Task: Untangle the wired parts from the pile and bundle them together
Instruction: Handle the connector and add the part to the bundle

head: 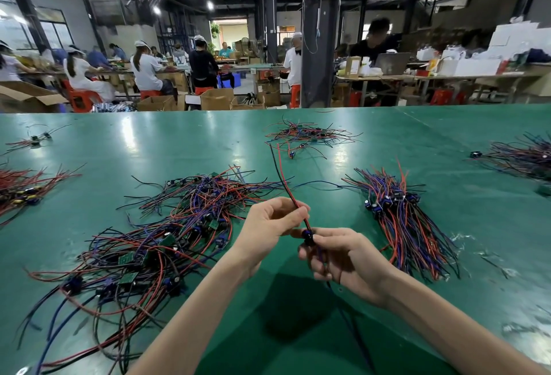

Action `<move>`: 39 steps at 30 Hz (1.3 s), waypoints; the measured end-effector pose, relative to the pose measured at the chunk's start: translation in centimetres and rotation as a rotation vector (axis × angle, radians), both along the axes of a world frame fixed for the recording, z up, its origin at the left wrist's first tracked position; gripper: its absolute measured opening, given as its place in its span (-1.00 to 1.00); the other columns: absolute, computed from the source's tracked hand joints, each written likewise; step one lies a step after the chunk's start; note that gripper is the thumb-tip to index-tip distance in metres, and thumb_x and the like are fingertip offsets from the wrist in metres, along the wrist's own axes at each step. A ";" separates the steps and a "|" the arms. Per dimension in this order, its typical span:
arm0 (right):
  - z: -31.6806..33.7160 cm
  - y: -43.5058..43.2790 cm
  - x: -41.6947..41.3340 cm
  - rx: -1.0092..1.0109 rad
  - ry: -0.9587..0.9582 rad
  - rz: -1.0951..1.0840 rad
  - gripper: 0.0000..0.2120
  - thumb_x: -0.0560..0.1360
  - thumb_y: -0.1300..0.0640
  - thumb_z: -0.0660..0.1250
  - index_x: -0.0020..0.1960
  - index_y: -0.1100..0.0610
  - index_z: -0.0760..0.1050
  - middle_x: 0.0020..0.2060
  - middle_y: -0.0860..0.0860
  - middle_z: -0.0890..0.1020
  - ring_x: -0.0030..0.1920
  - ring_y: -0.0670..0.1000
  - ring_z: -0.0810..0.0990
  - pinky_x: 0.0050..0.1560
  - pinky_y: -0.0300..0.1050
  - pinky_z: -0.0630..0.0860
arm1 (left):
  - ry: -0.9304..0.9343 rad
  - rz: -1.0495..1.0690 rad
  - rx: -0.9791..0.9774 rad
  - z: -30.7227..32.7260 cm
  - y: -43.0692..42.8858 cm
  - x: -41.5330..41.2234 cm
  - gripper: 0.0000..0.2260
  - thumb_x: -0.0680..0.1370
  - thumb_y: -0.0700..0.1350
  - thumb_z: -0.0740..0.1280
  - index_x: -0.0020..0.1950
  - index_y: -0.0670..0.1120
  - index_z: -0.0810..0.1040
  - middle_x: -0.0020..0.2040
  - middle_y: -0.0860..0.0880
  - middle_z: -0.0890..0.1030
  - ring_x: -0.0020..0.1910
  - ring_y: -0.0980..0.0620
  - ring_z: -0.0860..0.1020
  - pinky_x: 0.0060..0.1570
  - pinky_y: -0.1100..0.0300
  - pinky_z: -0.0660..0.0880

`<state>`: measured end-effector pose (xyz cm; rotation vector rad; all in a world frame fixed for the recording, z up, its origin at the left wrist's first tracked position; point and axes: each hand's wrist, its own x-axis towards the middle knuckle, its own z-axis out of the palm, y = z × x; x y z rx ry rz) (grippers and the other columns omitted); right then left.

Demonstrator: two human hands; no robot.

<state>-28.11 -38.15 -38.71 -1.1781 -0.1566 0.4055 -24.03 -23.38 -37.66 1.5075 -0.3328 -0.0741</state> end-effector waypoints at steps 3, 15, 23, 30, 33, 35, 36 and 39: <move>-0.2 -0.1 0.2 -0.107 -0.005 -0.012 -0.64 0.55 0.24 0.06 0.25 0.34 0.44 -0.31 0.13 0.59 -0.48 -0.06 0.35 -0.42 -0.20 0.17 | 0.019 -0.009 0.040 -0.3 0.0 0.1 -0.93 0.53 -0.27 0.34 -0.11 -0.15 0.60 -0.28 -0.01 0.62 -0.34 0.15 0.54 -0.23 0.35 0.49; -0.5 0.1 0.4 -0.288 -0.097 -0.110 -0.75 0.60 0.15 0.16 -0.04 0.28 0.54 -0.41 0.12 0.61 -0.59 -0.09 0.30 -0.63 -0.33 0.12 | 0.048 0.048 0.056 -1.4 -0.3 0.6 -0.93 0.50 -0.23 0.39 -0.17 -0.15 0.63 -0.35 0.06 0.61 -0.41 0.22 0.46 -0.27 0.32 0.38; -0.4 0.1 0.2 -0.289 -0.161 -0.159 -0.77 0.59 0.18 0.14 -0.13 0.22 0.52 -0.39 0.15 0.59 -0.57 -0.05 0.33 -0.60 -0.31 0.13 | 0.318 -0.058 -0.218 -1.7 -0.8 0.4 -0.91 0.52 -0.30 0.32 -0.15 -0.21 0.60 -0.34 -0.03 0.62 -0.47 0.17 0.55 -0.31 0.38 0.52; -0.1 -0.2 0.2 -0.324 -0.081 -0.195 -0.70 0.55 0.16 0.22 -0.26 0.25 0.59 -0.45 0.15 0.59 -0.59 -0.03 0.42 -0.61 -0.30 0.30 | 0.233 -0.010 -0.173 -2.2 -1.6 -0.1 -0.95 0.51 -0.26 0.36 -0.15 -0.18 0.60 -0.35 -0.04 0.58 -0.44 0.12 0.41 -0.32 0.30 0.39; 0.0 -0.1 0.2 -0.354 -0.016 -0.200 -0.66 0.55 0.16 0.19 -0.32 0.26 0.57 -0.49 0.15 0.57 -0.61 -0.02 0.42 -0.60 -0.30 0.31 | 0.110 0.089 -0.070 -2.7 -1.8 -0.1 -0.89 0.52 -0.20 0.37 -0.20 -0.15 0.60 -0.34 0.00 0.63 -0.39 0.16 0.47 -0.30 0.34 0.39; -0.1 0.1 0.2 -0.374 0.037 -0.206 -0.65 0.55 0.15 0.18 -0.32 0.27 0.54 -0.53 0.14 0.55 -0.62 -0.03 0.41 -0.62 -0.31 0.28 | 0.021 0.138 -0.023 -3.0 -1.9 0.0 -0.88 0.52 -0.20 0.38 -0.23 -0.13 0.60 -0.37 0.04 0.64 -0.39 0.21 0.50 -0.30 0.38 0.41; 0.0 0.2 0.2 -0.381 0.054 -0.207 -0.65 0.55 0.14 0.17 -0.32 0.28 0.53 -0.54 0.13 0.55 -0.63 -0.04 0.40 -0.62 -0.32 0.28 | -0.005 0.167 -0.022 -3.1 -1.9 0.1 -0.87 0.51 -0.21 0.39 -0.24 -0.14 0.60 -0.38 0.04 0.64 -0.40 0.21 0.51 -0.31 0.39 0.42; -0.2 0.4 0.2 -0.389 0.038 -0.207 -0.63 0.55 0.15 0.18 -0.36 0.27 0.54 -0.55 0.14 0.54 -0.65 -0.04 0.40 -0.63 -0.32 0.28 | 0.000 0.301 -0.064 -3.1 -1.4 1.2 -0.86 0.52 -0.19 0.39 -0.25 -0.15 0.60 -0.39 0.05 0.63 -0.43 0.23 0.46 -0.35 0.41 0.40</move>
